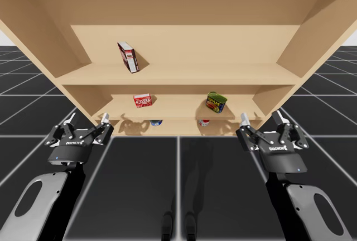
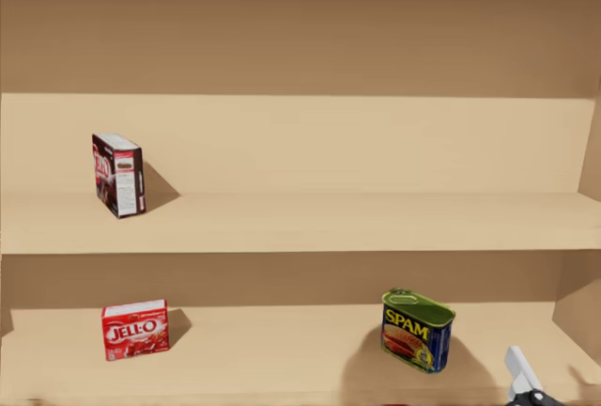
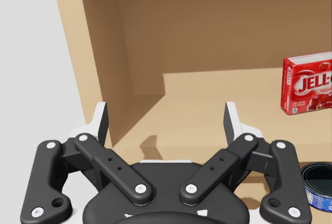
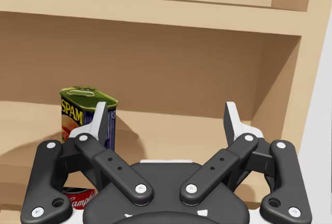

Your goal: Retrieve the spam can from the shelves.

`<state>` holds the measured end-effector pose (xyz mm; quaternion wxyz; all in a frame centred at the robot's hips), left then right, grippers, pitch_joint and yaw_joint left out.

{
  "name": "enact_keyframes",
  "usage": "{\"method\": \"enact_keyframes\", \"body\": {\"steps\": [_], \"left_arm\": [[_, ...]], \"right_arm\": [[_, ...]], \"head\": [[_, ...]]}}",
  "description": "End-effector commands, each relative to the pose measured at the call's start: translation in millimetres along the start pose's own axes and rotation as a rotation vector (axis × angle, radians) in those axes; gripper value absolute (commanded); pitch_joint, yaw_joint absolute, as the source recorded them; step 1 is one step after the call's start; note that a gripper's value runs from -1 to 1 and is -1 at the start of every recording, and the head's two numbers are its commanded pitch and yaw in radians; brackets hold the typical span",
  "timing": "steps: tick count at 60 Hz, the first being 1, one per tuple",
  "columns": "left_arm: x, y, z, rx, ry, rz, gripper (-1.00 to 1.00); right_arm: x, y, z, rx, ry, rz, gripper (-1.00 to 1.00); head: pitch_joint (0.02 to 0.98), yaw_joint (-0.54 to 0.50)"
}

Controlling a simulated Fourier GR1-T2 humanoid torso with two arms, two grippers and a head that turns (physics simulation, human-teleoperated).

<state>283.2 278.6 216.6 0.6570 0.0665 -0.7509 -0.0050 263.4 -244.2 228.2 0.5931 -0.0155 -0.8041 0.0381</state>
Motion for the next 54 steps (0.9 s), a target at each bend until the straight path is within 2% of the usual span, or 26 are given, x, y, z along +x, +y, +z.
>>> {"method": "enact_keyframes", "body": {"steps": [1, 7, 21, 27, 29, 31, 32, 33, 34, 35, 37, 50, 54], "left_arm": [[0, -0.6, 0, -0.003, -0.002, -0.003, -1.0], [0, -1.6, 0, -0.009, -0.002, -0.008, -1.0], [-1, -4.0, 0, -0.02, -0.001, -0.015, -1.0], [-1, -4.3, 0, -0.022, 0.001, -0.012, -1.0], [-1, -4.3, 0, -0.022, 0.002, -0.012, -1.0], [-1, -4.3, 0, -0.022, 0.002, -0.01, -1.0], [-1, -4.3, 0, -0.022, 0.002, -0.01, -1.0], [-1, -4.3, 0, -0.022, 0.003, -0.009, -1.0], [-1, -4.3, 0, -0.022, 0.004, -0.009, -1.0], [-1, -4.4, 0, -0.022, 0.005, -0.01, -1.0], [-2, -4.7, 0, -0.023, 0.006, -0.011, -1.0], [-2, -4.5, 0, -0.021, 0.012, -0.013, -1.0], [-2, -4.5, 0, -0.022, 0.016, -0.01, -1.0]], "right_arm": [[-1, 0.4, 0, 0.006, 0.003, 0.014, -1.0], [-2, 0.0, 0, 0.002, -0.001, 0.036, -1.0], [-2, 0.2, 0, 0.001, 0.005, 0.037, -1.0], [0, 1.4, -1, 0.022, 0.01, 0.013, -1.0], [0, 1.2, -2, 0.035, 0.021, -0.017, -1.0], [1, 0.7, -3, 0.046, 0.029, -0.012, -1.0], [2, 0.4, -3, 0.054, 0.035, -0.024, -1.0], [3, 0.5, -4, 0.074, 0.048, -0.065, -1.0], [4, 1.6, -4, 0.079, 0.051, -0.071, -1.0], [6, 2.6, -5, 0.088, 0.056, -0.076, -1.0], [8, 4.1, -6, 0.096, 0.052, -0.062, -1.0], [18, 12.6, -19, 0.21, 0.115, -0.131, -1.0], [16, 12.6, -28, 0.233, 0.14, -0.137, -1.0]], "head": [[0.347, -0.09], [0.411, -0.16], [0.516, -0.27], [0.528, -0.27], [0.529, -0.27], [0.528, -0.27], [0.527, -0.27], [0.526, -0.27], [0.526, -0.27], [0.526, -0.27], [0.527, -0.27], [0.526, -0.27], [0.526, -0.27]]}}
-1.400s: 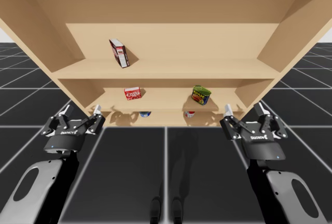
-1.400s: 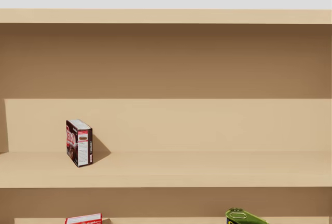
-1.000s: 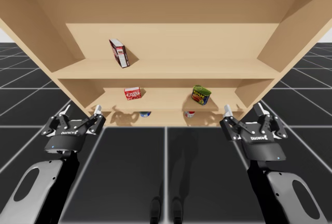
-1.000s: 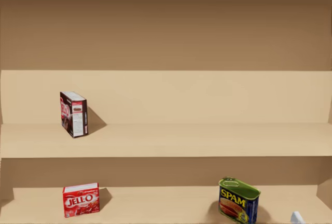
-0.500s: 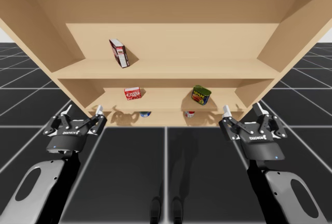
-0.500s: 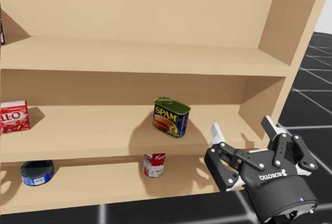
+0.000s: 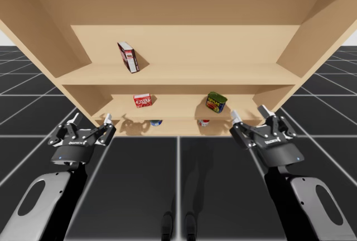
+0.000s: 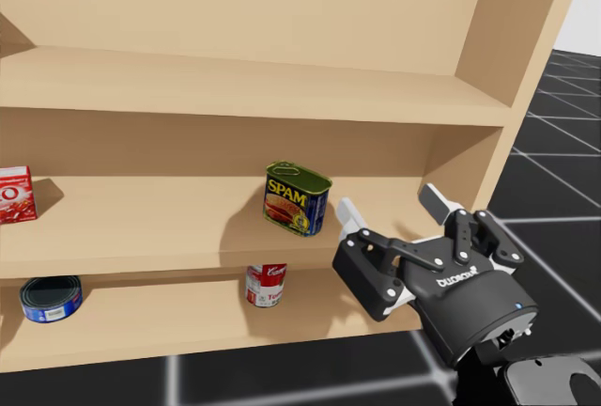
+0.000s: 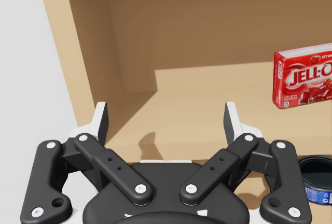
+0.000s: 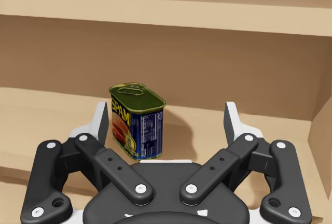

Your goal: Retrieve the spam can from the shelves.

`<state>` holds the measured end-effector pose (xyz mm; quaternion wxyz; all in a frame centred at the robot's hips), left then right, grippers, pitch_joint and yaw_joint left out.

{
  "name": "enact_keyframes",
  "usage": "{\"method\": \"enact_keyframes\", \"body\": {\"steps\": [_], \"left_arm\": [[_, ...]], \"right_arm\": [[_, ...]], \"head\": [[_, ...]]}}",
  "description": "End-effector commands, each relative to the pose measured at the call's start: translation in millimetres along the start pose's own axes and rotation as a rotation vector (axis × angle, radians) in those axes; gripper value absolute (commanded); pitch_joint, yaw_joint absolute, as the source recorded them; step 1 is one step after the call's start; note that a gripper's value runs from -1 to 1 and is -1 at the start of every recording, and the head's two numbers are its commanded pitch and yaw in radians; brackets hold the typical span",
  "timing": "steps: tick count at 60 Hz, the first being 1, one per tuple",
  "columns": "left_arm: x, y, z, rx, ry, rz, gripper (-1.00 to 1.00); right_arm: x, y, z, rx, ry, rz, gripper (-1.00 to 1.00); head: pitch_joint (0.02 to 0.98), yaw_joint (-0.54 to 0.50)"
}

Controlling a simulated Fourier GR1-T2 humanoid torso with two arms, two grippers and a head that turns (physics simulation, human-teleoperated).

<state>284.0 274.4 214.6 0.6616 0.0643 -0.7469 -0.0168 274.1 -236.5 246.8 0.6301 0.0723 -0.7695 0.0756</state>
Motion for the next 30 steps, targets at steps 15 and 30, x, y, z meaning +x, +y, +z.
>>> {"method": "enact_keyframes", "body": {"steps": [15, 30], "left_arm": [[-1, 0.2, 0, 0.002, 0.016, 0.0, -1.0], [-1, 0.0, -1, -0.005, 0.017, 0.003, -1.0]], "right_arm": [[-15, 2.2, -43, 0.099, 0.149, -0.029, -1.0], [-34, 7.7, -67, 0.089, 0.216, -0.024, -1.0]], "head": [[0.522, -0.27], [0.523, -0.26]]}}
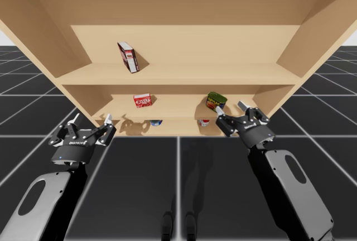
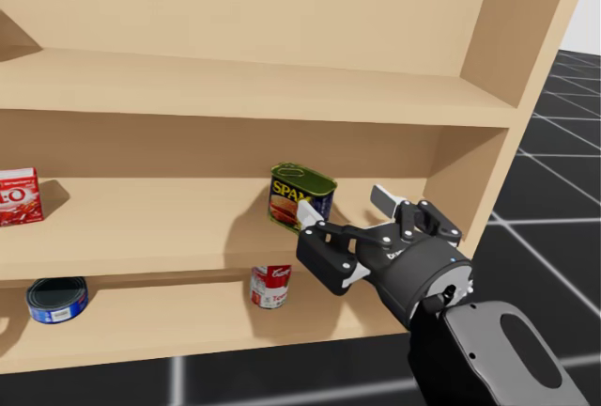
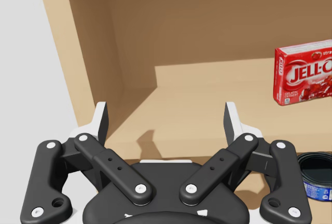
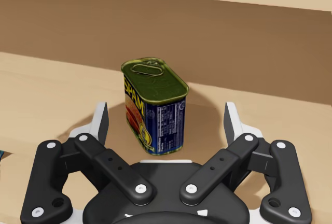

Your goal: Retrieve the spam can from the shelves.

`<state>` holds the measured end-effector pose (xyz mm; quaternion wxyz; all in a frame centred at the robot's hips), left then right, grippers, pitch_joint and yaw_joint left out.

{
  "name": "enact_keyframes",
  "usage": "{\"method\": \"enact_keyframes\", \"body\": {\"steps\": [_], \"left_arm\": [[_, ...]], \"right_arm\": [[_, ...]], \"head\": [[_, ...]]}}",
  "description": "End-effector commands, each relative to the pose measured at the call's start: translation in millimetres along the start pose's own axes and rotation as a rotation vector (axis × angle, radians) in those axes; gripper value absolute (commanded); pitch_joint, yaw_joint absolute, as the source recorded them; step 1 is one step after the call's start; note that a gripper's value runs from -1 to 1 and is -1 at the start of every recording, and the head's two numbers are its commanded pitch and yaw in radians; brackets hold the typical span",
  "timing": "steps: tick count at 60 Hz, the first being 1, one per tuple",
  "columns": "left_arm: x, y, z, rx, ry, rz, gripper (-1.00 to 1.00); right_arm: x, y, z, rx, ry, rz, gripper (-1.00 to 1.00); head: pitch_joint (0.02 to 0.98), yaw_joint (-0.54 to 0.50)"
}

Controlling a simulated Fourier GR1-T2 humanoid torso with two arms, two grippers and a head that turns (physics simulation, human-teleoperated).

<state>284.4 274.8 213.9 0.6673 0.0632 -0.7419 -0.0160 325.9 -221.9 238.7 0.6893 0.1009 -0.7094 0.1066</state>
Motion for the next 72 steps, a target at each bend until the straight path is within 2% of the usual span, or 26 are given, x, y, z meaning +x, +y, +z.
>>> {"method": "enact_keyframes", "body": {"steps": [1, 9, 17, 21, 24, 31, 38, 39, 40, 41, 42, 43, 44, 55, 58, 59, 65, 70, 72], "left_arm": [[-1, -0.3, 0, -0.004, 0.002, 0.0, -1.0], [-1, -0.3, 0, -0.005, 0.003, 0.001, -1.0], [-1, 0.1, 0, -0.005, 0.003, 0.001, -1.0], [-1, 0.4, 0, -0.004, 0.003, 0.002, -1.0], [-1, 0.6, 0, -0.004, 0.003, 0.002, -1.0], [-1, 1.0, 0, -0.005, 0.003, 0.003, -1.0], [-1, 1.2, 0, -0.004, 0.004, 0.002, -1.0], [-1, 1.2, 0, -0.004, 0.005, 0.002, -1.0], [-1, 1.2, 0, -0.004, 0.005, 0.002, -1.0], [-1, 1.0, 0, -0.005, 0.006, 0.001, -1.0], [-1, 0.9, 0, -0.005, 0.006, 0.001, -1.0], [-1, 0.8, 0, -0.006, 0.006, 0.0, -1.0], [-1, 0.8, 0, -0.006, 0.006, 0.0, -1.0], [-1, 0.7, 0, -0.007, 0.006, 0.001, -1.0], [-1, 0.7, 0, -0.009, 0.006, 0.006, -1.0], [-1, 0.8, 0, -0.01, 0.006, 0.008, -1.0], [-1, 0.9, 0, -0.01, 0.005, 0.01, -1.0], [-1, 0.9, 0, -0.011, 0.005, 0.01, -1.0], [-1, 0.9, 0, -0.011, 0.005, 0.009, -1.0]], "right_arm": [[-14, 2.5, -20, 0.006, 0.051, -0.001, -1.0], [-20, 6.0, -37, 0.013, 0.07, 0.013, -1.0], [-23, 9.3, -54, 0.011, 0.088, 0.041, -1.0], [-24, 9.7, -59, 0.009, 0.093, 0.043, -1.0], [-24, 9.4, -64, 0.003, 0.097, 0.058, -1.0], [-26, 8.3, -72, -0.006, 0.109, 0.063, -1.0], [-28, 8.7, -72, -0.008, 0.107, 0.099, -1.0], [-28, 8.6, -71, -0.004, 0.106, 0.105, -0.97], [-28, 8.6, -70, -0.015, 0.1, 0.112, -0.74], [-29, 8.5, -69, -0.025, 0.095, 0.124, 0.08], [-29, 8.4, -69, -0.027, 0.094, 0.129, 0.39], [-29, 8.0, -67, -0.03, 0.091, 0.133, 0.94], [-30, 7.7, -66, -0.027, 0.092, 0.13, 1.0], [-34, 3.6, -52, -0.037, 0.092, 0.139, 1.0], [-33, 2.8, -45, -0.041, 0.081, 0.157, 1.0], [-31, 2.4, -39, -0.045, 0.071, 0.175, 1.0], [-25, 3.3, -21, -0.048, 0.042, 0.232, 1.0], [-19, 6.1, 1, -0.044, 0.019, 0.268, 0.97], [-18, 6.8, 7, -0.043, 0.015, 0.273, 0.98]], "head": [[0.522, -0.26], [0.523, -0.26], [0.524, -0.25], [0.524, -0.25], [0.523, -0.25], [0.525, -0.25], [0.522, -0.25], [0.522, -0.25], [0.522, -0.25], [0.522, -0.25], [0.521, -0.25], [0.522, -0.25], [0.522, -0.25], [0.513, -0.25], [0.513, -0.25], [0.511, -0.25], [0.511, -0.24], [0.511, -0.24], [0.51, -0.24]]}}
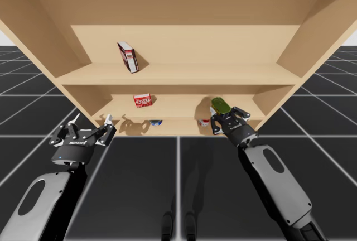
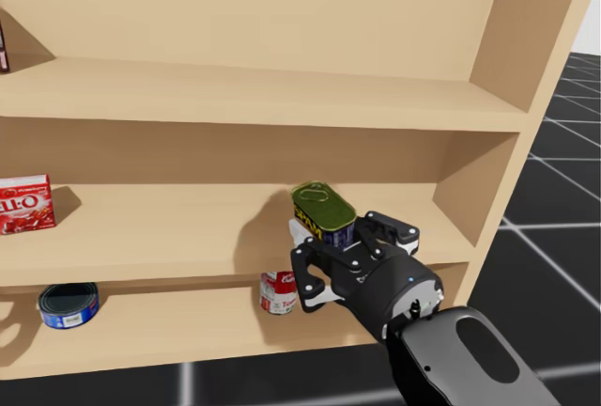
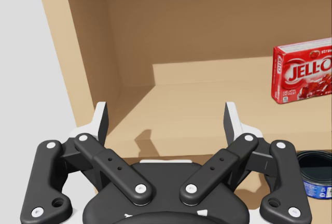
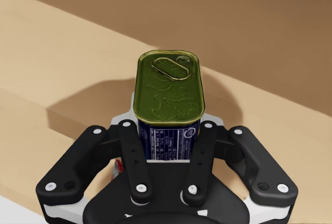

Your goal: Retrieve the spam can from the shelves.

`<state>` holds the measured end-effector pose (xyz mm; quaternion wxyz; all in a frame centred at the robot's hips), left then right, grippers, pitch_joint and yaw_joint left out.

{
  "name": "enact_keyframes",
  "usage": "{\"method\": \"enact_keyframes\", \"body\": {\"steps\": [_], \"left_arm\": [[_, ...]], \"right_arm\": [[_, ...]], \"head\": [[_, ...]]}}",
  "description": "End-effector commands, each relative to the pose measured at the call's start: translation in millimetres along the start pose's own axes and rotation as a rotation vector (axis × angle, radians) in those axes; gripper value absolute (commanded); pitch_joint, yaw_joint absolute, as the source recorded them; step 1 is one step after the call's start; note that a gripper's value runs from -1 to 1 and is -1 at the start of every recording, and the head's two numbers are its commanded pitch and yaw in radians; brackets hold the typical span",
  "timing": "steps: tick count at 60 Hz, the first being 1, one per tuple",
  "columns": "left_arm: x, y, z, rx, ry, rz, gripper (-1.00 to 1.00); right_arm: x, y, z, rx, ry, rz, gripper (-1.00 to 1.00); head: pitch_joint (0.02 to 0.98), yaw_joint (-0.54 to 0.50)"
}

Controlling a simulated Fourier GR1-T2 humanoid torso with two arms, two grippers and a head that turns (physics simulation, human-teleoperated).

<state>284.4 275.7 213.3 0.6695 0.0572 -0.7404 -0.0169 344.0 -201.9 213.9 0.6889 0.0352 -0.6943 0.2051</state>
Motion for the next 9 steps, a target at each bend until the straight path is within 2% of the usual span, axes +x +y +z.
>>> {"method": "enact_keyframes", "body": {"steps": [1, 9], "left_arm": [[0, 0.1, 0, -0.002, 0.0, 0.002, -1.0], [0, -0.3, 0, -0.003, 0.0, -0.001, -1.0]], "right_arm": [[4, -6.6, 33, -0.101, -0.028, 0.048, 0.99], [5, 1.0, 63, -0.113, -0.059, 0.053, 0.98]], "head": [[0.51, -0.24], [0.508, -0.25]]}}
